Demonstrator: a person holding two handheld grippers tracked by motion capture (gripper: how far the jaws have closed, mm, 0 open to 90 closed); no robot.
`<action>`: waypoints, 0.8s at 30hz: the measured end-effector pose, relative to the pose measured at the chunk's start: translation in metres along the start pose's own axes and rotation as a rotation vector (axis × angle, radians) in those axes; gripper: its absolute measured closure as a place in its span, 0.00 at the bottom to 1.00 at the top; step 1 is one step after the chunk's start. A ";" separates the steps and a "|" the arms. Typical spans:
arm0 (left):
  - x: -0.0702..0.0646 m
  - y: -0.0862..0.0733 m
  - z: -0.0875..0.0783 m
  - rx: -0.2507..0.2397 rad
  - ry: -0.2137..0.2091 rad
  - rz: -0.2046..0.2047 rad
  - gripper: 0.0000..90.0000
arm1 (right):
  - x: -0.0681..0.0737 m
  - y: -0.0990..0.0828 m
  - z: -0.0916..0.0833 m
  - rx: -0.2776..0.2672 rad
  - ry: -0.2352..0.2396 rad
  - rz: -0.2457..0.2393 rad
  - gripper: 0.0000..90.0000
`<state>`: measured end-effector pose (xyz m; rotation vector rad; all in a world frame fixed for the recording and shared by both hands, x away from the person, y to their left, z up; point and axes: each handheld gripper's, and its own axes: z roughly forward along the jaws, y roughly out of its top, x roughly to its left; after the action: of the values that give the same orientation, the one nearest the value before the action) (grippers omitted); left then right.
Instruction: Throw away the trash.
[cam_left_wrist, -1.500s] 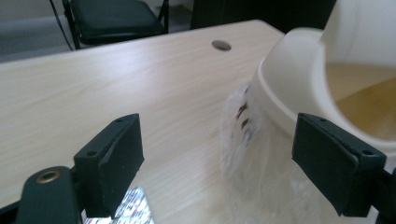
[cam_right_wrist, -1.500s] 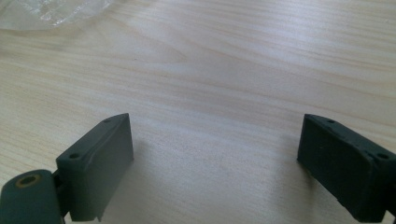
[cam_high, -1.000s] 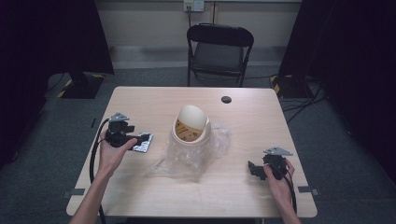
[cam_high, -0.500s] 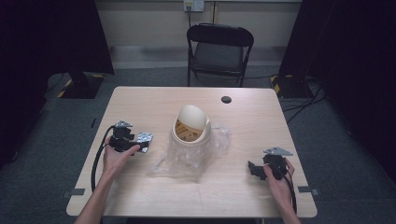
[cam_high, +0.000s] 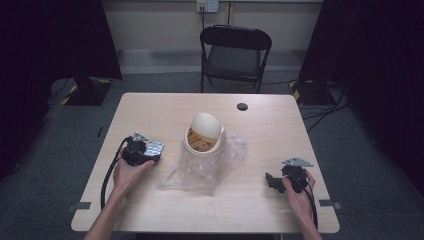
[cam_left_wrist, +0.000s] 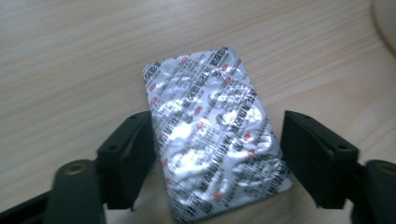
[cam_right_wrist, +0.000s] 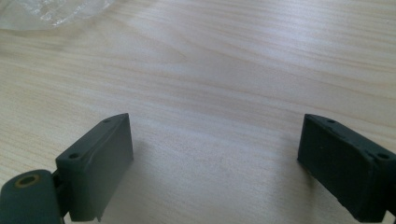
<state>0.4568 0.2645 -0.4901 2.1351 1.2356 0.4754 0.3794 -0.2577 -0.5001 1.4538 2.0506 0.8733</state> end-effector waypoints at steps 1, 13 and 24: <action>0.001 -0.001 0.000 -0.003 -0.005 -0.003 0.31 | 0.000 0.000 0.000 0.000 0.000 0.000 0.11; 0.005 -0.004 -0.003 -0.020 -0.009 0.005 0.38 | 0.000 0.000 0.000 0.000 0.000 0.001 0.11; 0.003 -0.004 -0.005 -0.045 -0.019 -0.033 0.38 | 0.000 0.000 0.000 -0.001 0.002 -0.002 0.10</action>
<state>0.4530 0.2705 -0.4885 2.0733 1.2364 0.4631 0.3798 -0.2580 -0.5001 1.4514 2.0525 0.8752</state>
